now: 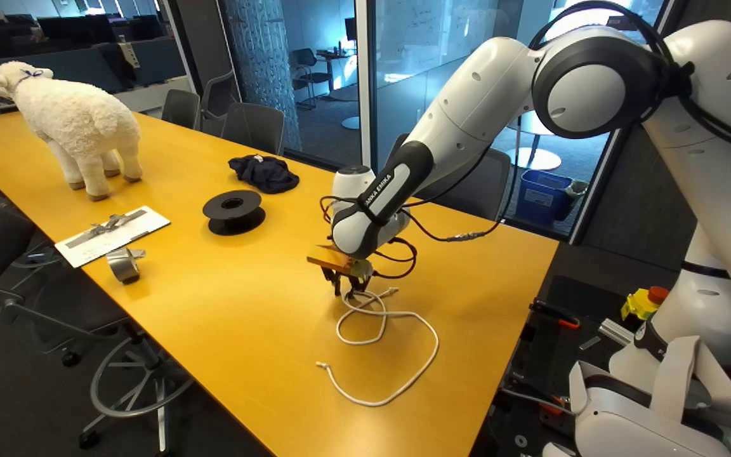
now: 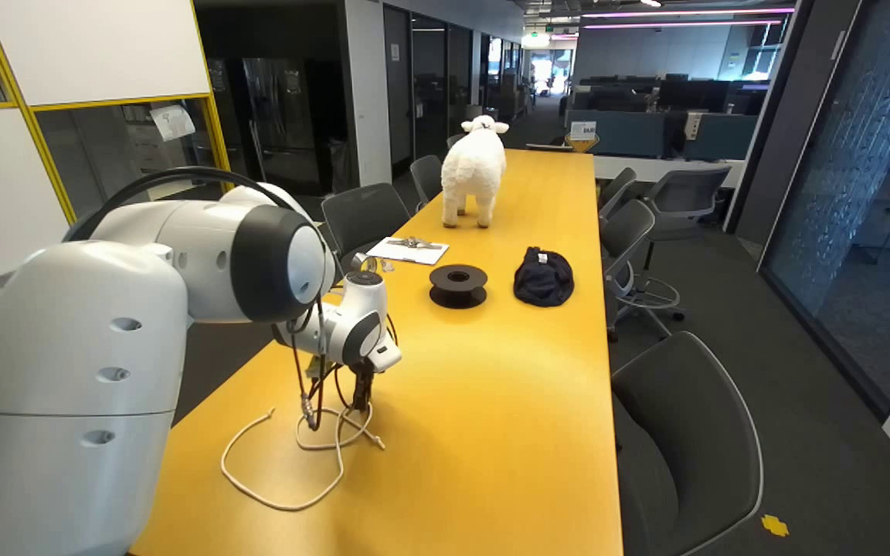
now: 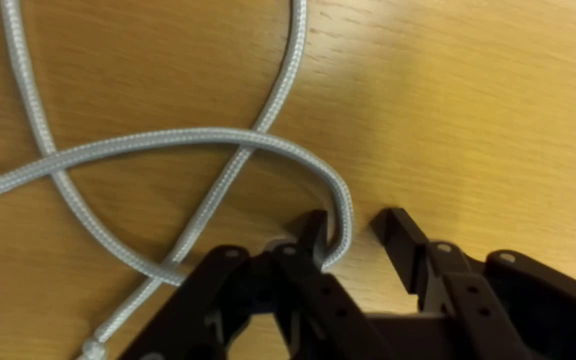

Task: Straighten the rope

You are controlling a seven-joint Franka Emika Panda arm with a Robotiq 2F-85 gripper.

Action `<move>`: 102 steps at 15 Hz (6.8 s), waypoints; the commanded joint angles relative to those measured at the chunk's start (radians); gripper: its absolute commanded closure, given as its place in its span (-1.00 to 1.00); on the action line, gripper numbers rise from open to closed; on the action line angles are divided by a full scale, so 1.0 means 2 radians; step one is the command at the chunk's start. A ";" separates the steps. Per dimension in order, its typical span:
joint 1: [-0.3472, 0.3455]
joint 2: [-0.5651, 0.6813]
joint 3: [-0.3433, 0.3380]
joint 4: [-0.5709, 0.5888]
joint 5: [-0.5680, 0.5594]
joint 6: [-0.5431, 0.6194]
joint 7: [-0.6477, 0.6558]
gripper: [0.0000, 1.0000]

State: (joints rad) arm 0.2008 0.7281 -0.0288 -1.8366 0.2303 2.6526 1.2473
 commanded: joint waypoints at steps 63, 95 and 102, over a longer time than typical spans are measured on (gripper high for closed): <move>-0.321 -0.239 -0.108 -0.270 0.174 -0.237 -1.064 -0.05; -0.136 -0.270 -0.034 -0.335 -0.015 -0.042 -0.380 -1.00; -0.165 -0.245 -0.057 -0.376 0.042 0.033 -0.401 -1.00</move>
State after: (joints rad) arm -0.1077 0.2441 -0.1215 -2.5427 0.2707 2.6436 0.4830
